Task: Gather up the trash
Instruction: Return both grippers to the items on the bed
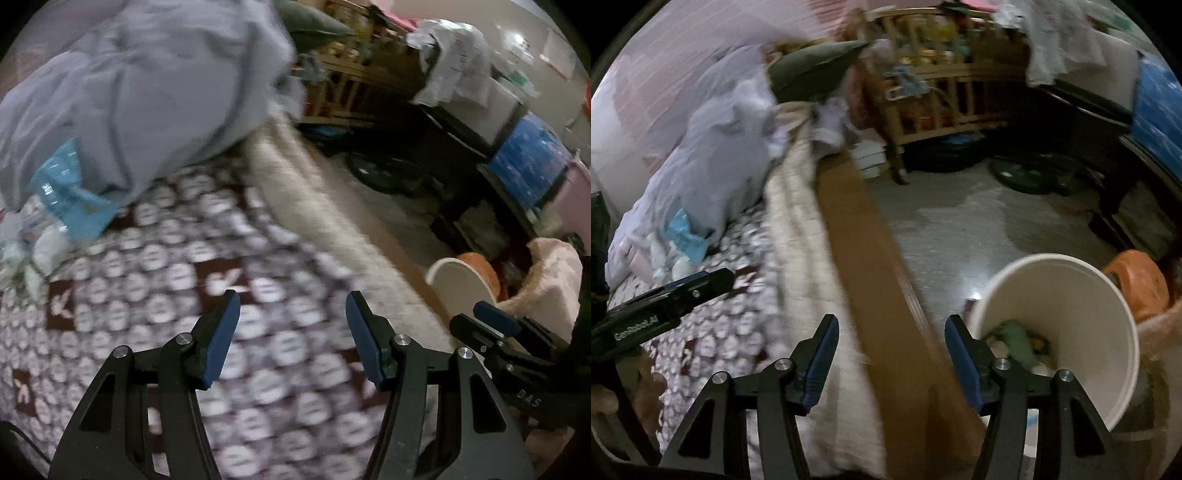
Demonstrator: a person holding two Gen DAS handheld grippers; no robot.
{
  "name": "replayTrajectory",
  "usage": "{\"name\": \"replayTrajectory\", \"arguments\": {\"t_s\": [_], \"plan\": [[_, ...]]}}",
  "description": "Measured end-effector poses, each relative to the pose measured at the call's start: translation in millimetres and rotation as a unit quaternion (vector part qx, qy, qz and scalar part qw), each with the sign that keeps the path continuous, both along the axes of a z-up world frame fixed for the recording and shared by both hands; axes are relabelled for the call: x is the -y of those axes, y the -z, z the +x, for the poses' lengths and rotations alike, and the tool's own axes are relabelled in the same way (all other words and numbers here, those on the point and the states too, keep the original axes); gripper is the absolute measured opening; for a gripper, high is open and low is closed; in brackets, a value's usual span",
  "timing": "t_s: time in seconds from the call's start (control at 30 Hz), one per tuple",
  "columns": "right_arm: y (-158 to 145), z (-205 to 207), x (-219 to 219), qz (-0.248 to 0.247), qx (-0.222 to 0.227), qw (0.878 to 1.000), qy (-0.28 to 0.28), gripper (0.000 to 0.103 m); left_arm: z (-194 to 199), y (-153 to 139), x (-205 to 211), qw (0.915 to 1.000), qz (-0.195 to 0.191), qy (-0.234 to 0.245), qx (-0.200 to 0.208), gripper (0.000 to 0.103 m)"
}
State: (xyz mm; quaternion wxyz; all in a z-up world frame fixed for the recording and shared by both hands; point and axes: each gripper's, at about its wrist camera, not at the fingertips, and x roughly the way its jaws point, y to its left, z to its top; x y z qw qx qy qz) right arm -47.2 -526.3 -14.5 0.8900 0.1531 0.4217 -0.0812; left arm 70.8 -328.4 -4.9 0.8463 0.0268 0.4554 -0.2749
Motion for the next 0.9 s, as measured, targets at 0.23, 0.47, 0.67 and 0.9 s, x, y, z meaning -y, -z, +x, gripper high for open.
{"name": "replayTrajectory", "arguments": {"t_s": [0.23, 0.47, 0.67, 0.9], "plan": [[0.3, 35.7, -54.8, 0.003, 0.001, 0.998, -0.057, 0.059, 14.0, 1.0, -50.0, 0.9987, 0.011, -0.05, 0.007, 0.058], [2.8, 59.4, -95.8, 0.007, -0.002, 0.995, -0.096, 0.06, 22.5, 0.9, -99.4, 0.9955, 0.02, -0.092, 0.01, 0.058], [3.4, 73.4, -127.3, 0.006, -0.005, 0.992, -0.126, 0.06, 23.7, 2.8, -142.8, 0.992, 0.029, -0.122, 0.01, 0.058], [3.1, 88.7, -159.1, 0.008, -0.007, 0.988, -0.154, 0.061, 26.2, 6.3, -198.8, 0.986, 0.043, -0.161, 0.008, 0.058]]}}
